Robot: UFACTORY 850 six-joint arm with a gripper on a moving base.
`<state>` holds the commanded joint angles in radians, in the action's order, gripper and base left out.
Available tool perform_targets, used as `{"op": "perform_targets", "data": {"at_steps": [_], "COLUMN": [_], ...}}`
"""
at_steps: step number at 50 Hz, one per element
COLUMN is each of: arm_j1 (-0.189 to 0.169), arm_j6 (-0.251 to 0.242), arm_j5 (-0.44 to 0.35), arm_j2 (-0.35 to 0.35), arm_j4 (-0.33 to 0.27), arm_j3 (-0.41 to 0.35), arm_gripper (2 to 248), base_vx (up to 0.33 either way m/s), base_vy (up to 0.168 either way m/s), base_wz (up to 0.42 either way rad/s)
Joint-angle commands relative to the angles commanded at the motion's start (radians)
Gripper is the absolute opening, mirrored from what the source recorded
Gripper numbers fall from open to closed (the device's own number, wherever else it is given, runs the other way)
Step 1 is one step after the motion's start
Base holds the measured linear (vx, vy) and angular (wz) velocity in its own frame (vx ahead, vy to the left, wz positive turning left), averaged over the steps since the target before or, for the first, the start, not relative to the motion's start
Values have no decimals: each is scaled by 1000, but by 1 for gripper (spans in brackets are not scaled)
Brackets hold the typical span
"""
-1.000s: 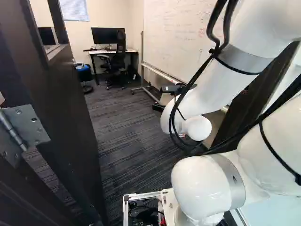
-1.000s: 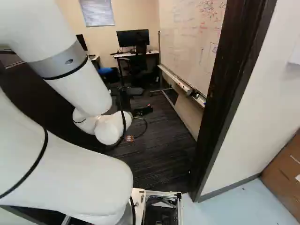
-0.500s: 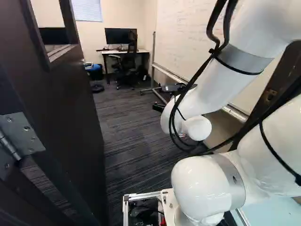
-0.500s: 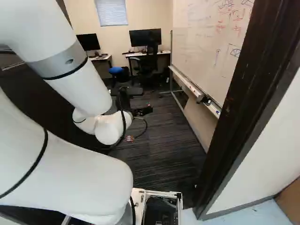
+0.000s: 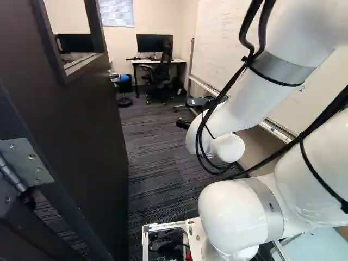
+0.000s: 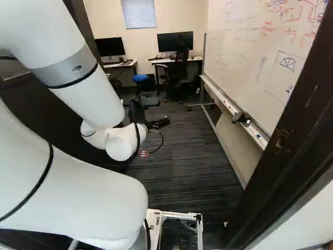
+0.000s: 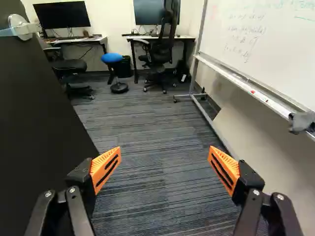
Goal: Open the door and move inside
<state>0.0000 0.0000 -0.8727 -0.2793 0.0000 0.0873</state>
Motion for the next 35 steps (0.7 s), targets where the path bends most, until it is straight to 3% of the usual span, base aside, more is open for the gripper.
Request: {"op": "perform_targets", "data": {"at_steps": [24,35], "arm_j1": [0,0], "arm_j6": [0,0], "arm_j5": [0,0], "arm_j2": [0,0], "arm_j4": [0,0], "arm_j3": [0,0], "arm_gripper": [247,247], "base_vx": [142,190], "base_vy": [61,13], "base_wz": [248,46]}}
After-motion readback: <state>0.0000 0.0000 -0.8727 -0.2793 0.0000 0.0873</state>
